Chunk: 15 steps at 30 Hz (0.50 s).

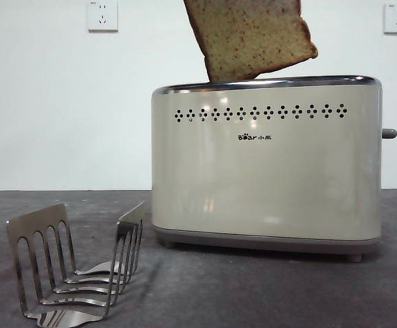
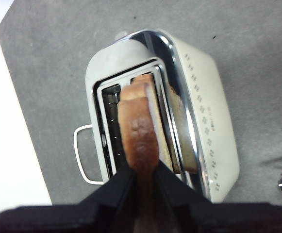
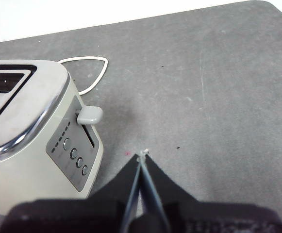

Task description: Pick up a slice of bread from the rack,put the bread on the toaster,press the button

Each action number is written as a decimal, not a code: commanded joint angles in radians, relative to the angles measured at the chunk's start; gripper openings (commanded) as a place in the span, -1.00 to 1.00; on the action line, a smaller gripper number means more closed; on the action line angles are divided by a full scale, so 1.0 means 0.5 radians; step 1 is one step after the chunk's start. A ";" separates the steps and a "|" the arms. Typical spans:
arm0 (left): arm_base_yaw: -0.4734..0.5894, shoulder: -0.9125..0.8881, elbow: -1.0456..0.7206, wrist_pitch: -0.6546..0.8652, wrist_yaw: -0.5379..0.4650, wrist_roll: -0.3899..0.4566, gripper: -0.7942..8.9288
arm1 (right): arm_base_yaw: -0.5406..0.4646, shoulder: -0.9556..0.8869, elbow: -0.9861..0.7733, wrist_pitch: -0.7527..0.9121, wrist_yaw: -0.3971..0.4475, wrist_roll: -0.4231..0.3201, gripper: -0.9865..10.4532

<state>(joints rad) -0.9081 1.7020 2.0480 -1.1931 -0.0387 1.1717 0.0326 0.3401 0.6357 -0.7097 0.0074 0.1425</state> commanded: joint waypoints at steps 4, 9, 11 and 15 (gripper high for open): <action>0.062 0.108 0.007 0.016 0.047 0.024 -0.86 | 0.002 -0.003 0.011 0.009 -0.001 0.006 -0.83; 0.079 0.199 0.007 0.024 0.040 0.045 -0.86 | 0.002 -0.003 0.011 0.008 -0.001 0.006 -0.83; 0.079 0.233 0.007 0.024 0.040 0.045 -0.86 | 0.002 -0.003 0.011 0.008 -0.001 0.006 -0.83; 0.079 0.304 0.007 0.048 0.040 0.047 -0.86 | 0.002 -0.003 0.011 0.008 -0.001 0.006 -0.83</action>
<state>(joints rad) -0.8722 1.8328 2.0480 -1.1755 -0.0223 1.1858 0.0326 0.3401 0.6357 -0.7101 0.0074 0.1425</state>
